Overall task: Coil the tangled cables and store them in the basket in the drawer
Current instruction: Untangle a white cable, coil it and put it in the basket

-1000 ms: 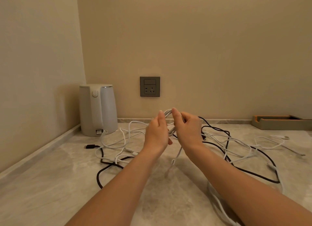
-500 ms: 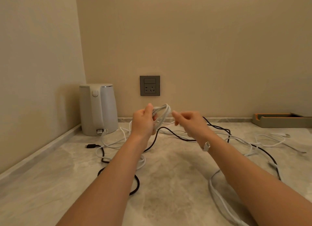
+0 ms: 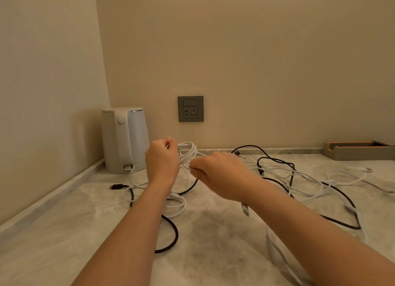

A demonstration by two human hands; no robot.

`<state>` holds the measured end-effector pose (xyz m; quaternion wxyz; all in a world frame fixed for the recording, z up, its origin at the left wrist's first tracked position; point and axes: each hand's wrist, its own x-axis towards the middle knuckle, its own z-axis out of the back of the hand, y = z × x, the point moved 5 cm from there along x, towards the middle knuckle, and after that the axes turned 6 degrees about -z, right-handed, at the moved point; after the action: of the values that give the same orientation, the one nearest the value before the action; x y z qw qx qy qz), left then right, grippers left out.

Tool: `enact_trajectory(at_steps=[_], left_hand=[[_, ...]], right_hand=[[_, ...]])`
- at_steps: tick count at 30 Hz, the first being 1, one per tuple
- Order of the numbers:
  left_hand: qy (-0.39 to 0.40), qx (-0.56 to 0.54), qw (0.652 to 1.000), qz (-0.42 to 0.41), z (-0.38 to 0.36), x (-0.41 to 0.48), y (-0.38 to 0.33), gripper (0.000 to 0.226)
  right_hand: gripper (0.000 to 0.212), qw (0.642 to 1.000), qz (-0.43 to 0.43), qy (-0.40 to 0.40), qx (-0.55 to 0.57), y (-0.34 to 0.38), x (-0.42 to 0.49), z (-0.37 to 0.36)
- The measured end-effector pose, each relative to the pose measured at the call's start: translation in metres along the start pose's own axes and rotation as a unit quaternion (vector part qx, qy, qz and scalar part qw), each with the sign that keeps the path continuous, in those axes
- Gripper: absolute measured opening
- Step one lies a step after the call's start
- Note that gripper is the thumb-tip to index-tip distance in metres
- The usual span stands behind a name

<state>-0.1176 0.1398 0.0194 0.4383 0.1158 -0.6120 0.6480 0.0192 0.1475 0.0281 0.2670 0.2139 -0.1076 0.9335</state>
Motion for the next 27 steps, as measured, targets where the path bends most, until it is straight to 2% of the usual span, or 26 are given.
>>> enact_trajectory(at_steps=[3, 6, 10, 12, 14, 17, 20, 23, 25, 27], left_hand=[[0.056, 0.075, 0.994, -0.056, -0.006, 0.001, -0.002, 0.049], [0.156, 0.121, 0.975, -0.099, -0.018, 0.000, -0.004, 0.050], [0.329, 0.077, 0.934, -0.117, -0.036, -0.009, -0.009, 0.047], [0.377, 0.034, 0.920, -0.105, -0.039, -0.015, -0.012, 0.047], [0.400, -0.023, 0.912, -0.088, -0.039, -0.020, -0.018, 0.050], [0.436, -0.109, 0.893, -0.018, -0.037, -0.028, -0.030, 0.063], [0.508, -0.216, 0.833, 0.042, -0.036, -0.041, -0.044, 0.068], [0.535, -0.291, 0.791, 0.066, -0.034, -0.045, -0.051, 0.061], [0.524, -0.328, 0.781, 0.084, -0.032, -0.042, -0.049, 0.053], [0.508, -0.355, 0.779, 0.096, -0.031, -0.040, -0.045, 0.041]], right_hand=[[0.028, 0.998, -0.005, -0.057, -0.027, -0.011, 0.002, 0.007], [0.024, 0.997, -0.018, -0.076, -0.008, -0.023, 0.001, 0.010], [0.030, 0.995, -0.047, -0.082, 0.040, -0.041, 0.000, 0.010], [0.037, 0.987, -0.067, -0.063, 0.131, -0.051, -0.001, 0.005], [0.038, 0.960, -0.080, -0.041, 0.265, -0.059, -0.001, 0.001], [0.034, 0.898, -0.103, 0.005, 0.427, -0.065, -0.003, 0.000], [0.038, 0.824, -0.091, 0.042, 0.557, -0.069, 0.001, -0.005], [0.028, 0.767, -0.080, 0.059, 0.634, -0.068, 0.005, -0.011], [0.027, 0.735, -0.081, 0.067, 0.669, -0.067, 0.007, -0.017], [0.023, 0.726, -0.082, 0.070, 0.679, -0.064, 0.009, -0.022]])
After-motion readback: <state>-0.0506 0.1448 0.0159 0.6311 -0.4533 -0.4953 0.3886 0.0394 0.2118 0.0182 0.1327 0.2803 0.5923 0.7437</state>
